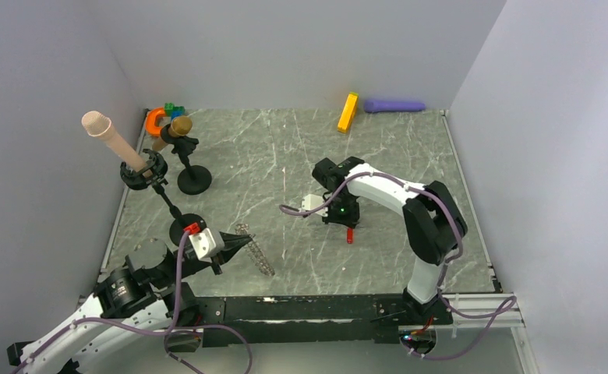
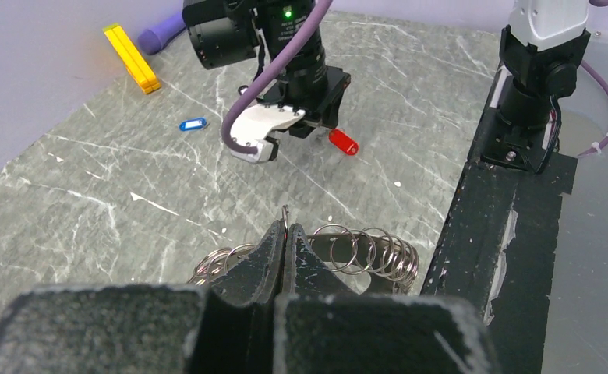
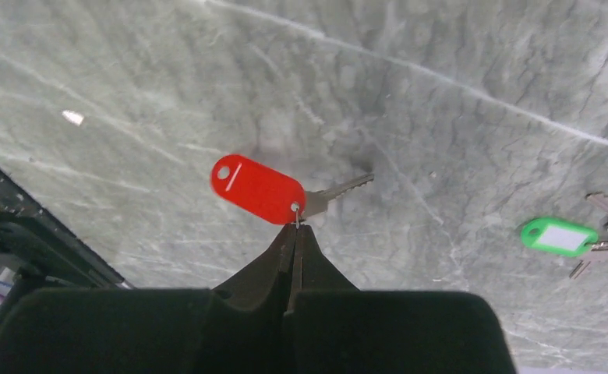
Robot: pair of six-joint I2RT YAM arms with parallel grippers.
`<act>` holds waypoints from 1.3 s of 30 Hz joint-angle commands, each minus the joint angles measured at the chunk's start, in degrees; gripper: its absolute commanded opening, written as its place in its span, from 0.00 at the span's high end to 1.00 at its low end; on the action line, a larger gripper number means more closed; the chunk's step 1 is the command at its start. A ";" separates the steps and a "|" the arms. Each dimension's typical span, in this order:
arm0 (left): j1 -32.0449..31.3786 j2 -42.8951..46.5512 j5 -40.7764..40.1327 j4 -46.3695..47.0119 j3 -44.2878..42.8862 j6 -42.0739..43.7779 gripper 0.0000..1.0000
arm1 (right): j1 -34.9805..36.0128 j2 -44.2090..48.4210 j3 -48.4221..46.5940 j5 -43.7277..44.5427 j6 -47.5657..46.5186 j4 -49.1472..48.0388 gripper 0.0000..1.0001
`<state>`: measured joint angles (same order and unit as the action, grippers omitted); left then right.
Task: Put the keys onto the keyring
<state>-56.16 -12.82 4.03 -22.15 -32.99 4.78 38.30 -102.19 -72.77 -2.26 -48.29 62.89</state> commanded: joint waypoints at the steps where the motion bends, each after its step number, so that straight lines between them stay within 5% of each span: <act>1: 0.17 1.12 -1.30 1.73 -0.38 -1.17 1.00 | 0.33 -3.36 -4.39 2.56 3.23 -2.95 1.00; 20: 0.17 2.59 -2.08 0.38 -0.49 -2.03 1.00 | 2.33 -13.63 -11.87 -1.25 6.62 -4.59 1.00; 39: 0.17 2.81 -2.10 0.14 -0.75 -2.23 1.00 | 2.44 -12.17 -9.26 -2.21 7.52 -7.18 0.92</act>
<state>-56.16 -10.52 2.68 -24.75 -32.99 3.36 40.60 -116.07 -83.00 -3.81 -42.35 57.91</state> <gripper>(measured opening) 0.018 0.066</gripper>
